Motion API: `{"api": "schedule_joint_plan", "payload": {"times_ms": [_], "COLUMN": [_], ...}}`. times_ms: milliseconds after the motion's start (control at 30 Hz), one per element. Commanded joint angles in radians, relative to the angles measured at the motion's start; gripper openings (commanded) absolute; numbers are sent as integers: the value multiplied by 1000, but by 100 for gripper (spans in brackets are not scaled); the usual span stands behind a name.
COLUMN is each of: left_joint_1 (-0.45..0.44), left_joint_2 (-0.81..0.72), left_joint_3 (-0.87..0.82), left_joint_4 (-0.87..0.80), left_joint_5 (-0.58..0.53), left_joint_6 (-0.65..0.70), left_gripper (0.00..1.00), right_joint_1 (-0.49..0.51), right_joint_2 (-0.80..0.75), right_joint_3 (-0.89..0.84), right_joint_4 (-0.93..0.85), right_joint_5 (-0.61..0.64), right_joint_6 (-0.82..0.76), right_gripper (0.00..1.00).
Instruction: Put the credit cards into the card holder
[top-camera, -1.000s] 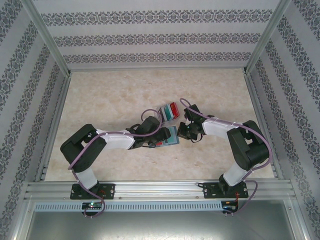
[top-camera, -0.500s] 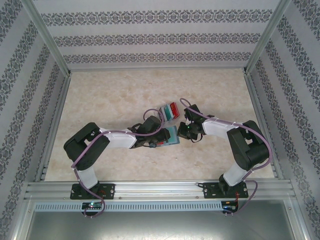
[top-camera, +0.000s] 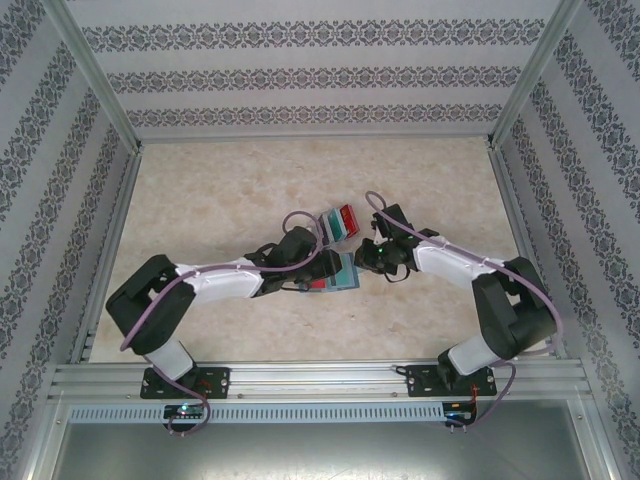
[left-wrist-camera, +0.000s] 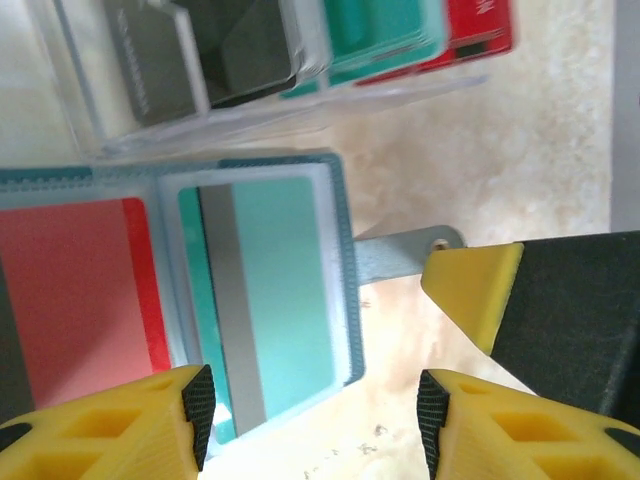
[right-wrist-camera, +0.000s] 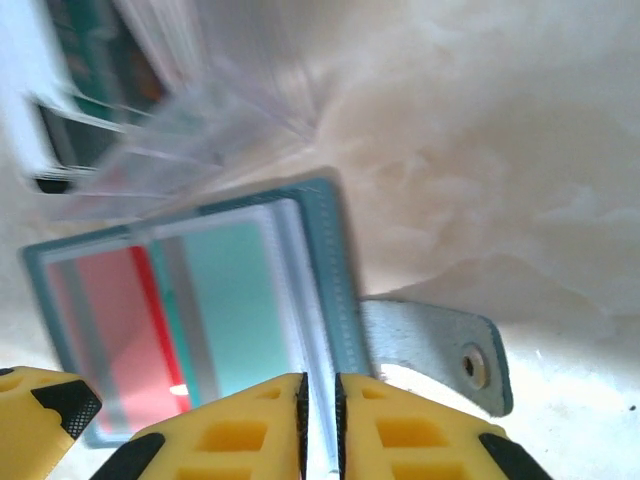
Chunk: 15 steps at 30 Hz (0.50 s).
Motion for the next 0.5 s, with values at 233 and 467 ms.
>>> {"api": "schedule_joint_plan", "payload": {"times_ms": [233, 467], "left_joint_1": [181, 315], "left_joint_2": [-145, 6], "left_joint_3": [-22, 109], "left_joint_4": [-132, -113], "left_joint_5": [-57, 91], "left_joint_6": [43, 25], "left_gripper": [60, 55], "right_joint_1": [57, 126], "right_joint_2": [1, 223], "right_joint_3": [256, 515], "right_joint_4": [-195, -314], "right_joint_5": [148, 229], "right_joint_6": [-191, -255], "right_gripper": [19, 21]}}
